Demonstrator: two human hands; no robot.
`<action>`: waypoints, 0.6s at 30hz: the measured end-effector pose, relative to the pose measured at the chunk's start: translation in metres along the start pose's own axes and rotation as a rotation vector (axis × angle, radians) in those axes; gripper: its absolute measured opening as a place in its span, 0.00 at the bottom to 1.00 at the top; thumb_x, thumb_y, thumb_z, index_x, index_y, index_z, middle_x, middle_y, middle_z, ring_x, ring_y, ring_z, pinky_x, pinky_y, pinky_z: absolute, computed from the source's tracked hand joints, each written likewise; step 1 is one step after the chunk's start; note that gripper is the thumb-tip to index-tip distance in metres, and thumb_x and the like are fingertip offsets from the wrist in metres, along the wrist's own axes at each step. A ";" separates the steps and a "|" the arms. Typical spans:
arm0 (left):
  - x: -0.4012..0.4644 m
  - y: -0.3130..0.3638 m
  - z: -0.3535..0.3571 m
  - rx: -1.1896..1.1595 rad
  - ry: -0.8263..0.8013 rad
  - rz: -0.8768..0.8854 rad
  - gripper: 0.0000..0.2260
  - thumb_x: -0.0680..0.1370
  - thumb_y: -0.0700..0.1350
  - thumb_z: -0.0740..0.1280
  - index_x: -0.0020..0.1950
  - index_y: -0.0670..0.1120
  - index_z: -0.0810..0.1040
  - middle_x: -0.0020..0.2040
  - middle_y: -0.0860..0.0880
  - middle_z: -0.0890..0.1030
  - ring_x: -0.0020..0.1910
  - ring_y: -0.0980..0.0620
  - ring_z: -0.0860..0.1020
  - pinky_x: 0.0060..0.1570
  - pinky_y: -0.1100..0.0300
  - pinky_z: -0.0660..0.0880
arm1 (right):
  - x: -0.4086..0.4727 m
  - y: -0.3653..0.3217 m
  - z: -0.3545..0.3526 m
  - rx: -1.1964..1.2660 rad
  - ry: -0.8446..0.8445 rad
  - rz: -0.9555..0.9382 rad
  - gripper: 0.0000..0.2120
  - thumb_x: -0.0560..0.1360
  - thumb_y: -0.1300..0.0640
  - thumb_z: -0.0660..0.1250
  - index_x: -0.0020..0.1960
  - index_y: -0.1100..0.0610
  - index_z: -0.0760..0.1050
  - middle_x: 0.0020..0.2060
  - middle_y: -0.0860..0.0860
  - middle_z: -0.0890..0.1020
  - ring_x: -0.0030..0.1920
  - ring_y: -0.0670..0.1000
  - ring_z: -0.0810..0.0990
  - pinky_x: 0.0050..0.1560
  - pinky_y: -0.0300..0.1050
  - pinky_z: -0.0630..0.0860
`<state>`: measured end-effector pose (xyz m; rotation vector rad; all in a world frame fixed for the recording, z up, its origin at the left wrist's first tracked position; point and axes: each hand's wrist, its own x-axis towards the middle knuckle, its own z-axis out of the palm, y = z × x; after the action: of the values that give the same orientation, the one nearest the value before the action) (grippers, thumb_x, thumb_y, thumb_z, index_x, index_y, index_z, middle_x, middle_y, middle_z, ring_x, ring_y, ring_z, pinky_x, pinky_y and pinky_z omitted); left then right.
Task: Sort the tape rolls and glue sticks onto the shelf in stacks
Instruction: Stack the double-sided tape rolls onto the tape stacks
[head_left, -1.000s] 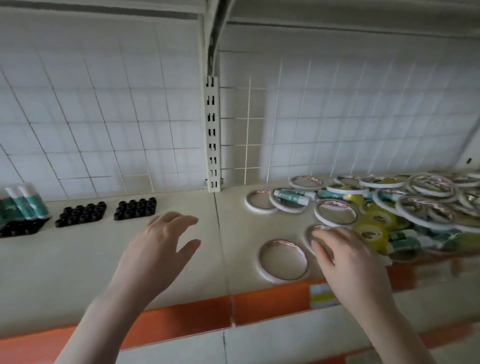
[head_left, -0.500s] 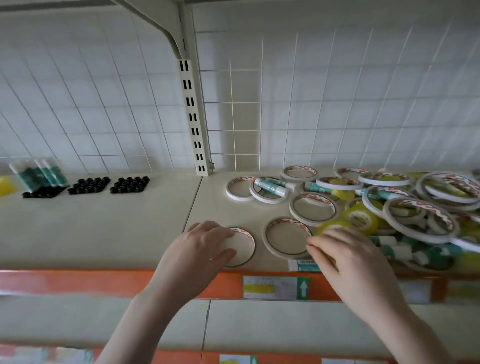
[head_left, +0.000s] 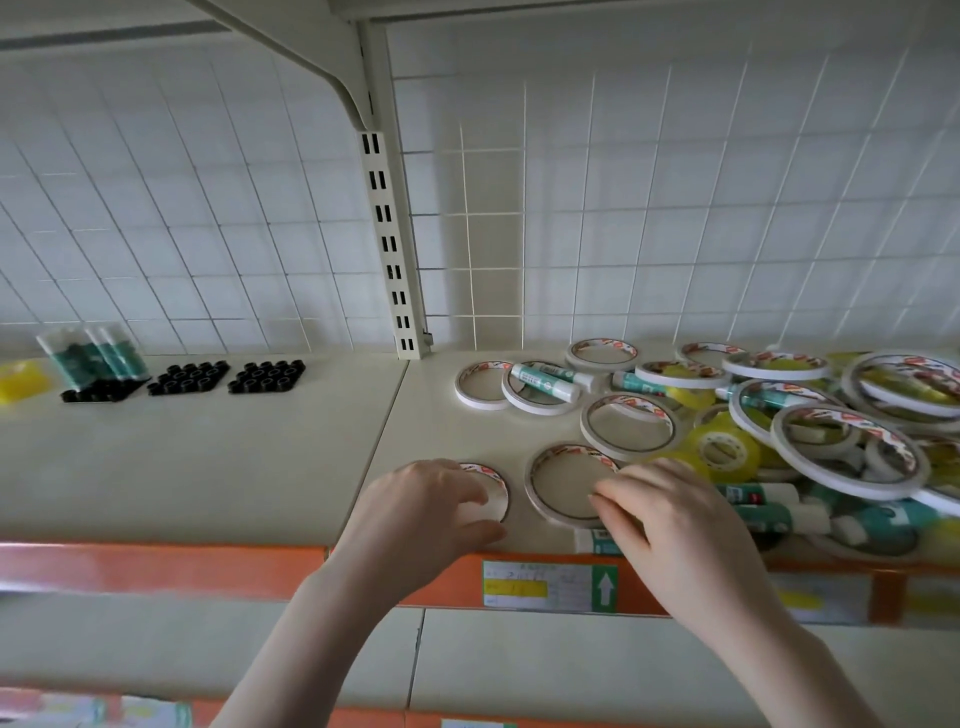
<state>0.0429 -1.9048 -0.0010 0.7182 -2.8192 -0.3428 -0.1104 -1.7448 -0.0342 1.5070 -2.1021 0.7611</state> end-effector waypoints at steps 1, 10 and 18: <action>0.001 0.000 0.000 0.007 -0.013 0.000 0.15 0.71 0.61 0.68 0.53 0.55 0.79 0.53 0.58 0.77 0.51 0.56 0.75 0.49 0.60 0.72 | 0.000 0.000 0.001 -0.002 0.003 0.001 0.03 0.69 0.58 0.69 0.39 0.58 0.81 0.33 0.48 0.80 0.36 0.51 0.77 0.36 0.45 0.77; 0.004 -0.006 0.000 0.043 0.043 0.026 0.07 0.72 0.49 0.65 0.45 0.47 0.75 0.43 0.52 0.75 0.40 0.53 0.70 0.38 0.61 0.69 | 0.009 -0.008 0.016 -0.023 -0.029 0.031 0.17 0.74 0.50 0.56 0.31 0.55 0.75 0.28 0.47 0.75 0.33 0.49 0.73 0.31 0.42 0.72; 0.000 -0.023 -0.004 0.026 0.038 -0.006 0.05 0.75 0.52 0.64 0.48 0.53 0.76 0.49 0.56 0.78 0.48 0.54 0.76 0.46 0.59 0.72 | 0.017 -0.028 0.028 -0.144 -0.140 0.056 0.14 0.59 0.55 0.79 0.27 0.55 0.73 0.26 0.47 0.71 0.29 0.51 0.73 0.29 0.39 0.65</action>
<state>0.0539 -1.9255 -0.0037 0.7309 -2.7910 -0.2902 -0.0898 -1.7822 -0.0392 1.4674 -2.2571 0.5241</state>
